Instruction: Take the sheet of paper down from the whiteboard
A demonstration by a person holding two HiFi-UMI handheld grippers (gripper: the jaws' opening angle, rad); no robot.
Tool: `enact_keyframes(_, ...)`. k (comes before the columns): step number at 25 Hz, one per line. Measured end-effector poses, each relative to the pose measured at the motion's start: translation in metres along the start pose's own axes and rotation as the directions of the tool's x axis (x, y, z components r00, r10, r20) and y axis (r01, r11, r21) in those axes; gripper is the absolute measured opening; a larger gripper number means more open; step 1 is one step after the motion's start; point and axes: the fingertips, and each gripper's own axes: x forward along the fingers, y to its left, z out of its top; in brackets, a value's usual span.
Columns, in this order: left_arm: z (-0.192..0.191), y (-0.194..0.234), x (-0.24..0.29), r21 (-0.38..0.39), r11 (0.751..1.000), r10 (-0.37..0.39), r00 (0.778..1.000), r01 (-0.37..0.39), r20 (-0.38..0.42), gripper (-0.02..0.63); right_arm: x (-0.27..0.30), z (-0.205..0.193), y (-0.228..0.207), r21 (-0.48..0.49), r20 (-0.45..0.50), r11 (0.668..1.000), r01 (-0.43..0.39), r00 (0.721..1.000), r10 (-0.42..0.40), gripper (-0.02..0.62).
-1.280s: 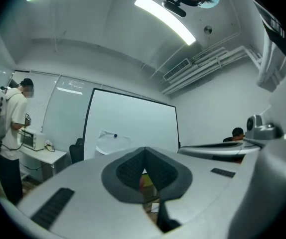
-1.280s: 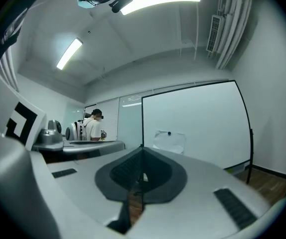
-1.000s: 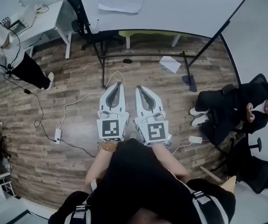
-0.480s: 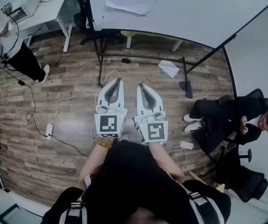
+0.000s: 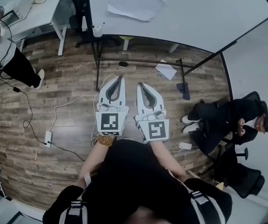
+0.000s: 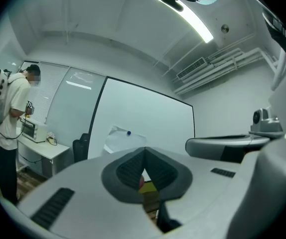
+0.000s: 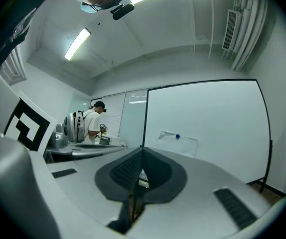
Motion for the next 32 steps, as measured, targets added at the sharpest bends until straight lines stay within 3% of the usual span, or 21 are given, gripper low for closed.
enact_keyframes(14,-0.014,0.115,0.041,-0.048,0.999,-0.02,0.999,0.018,-0.042,0.009,0.119,-0.004,0.027,-0.03,-0.056,0.999,0.038,0.998,-0.04,0.0)
enact_keyframes(22,-0.019,0.19,0.05,-0.117,0.992,0.048,0.998,-0.052,-0.041,0.009,0.157,0.0,0.032,-0.088,-0.095,0.993,0.073,0.992,-0.081,0.0)
enact_keyframes(29,-0.02,0.212,0.074,-0.103,0.993,0.059,0.997,-0.064,-0.049,0.01,0.185,-0.003,0.009,-0.084,-0.094,0.99,0.116,0.988,-0.124,-0.002)
enact_keyframes(32,-0.021,0.206,0.092,-0.092,0.995,0.032,0.998,-0.037,-0.055,0.009,0.2,0.002,0.002,-0.075,-0.044,0.991,0.113,0.992,-0.117,-0.001)
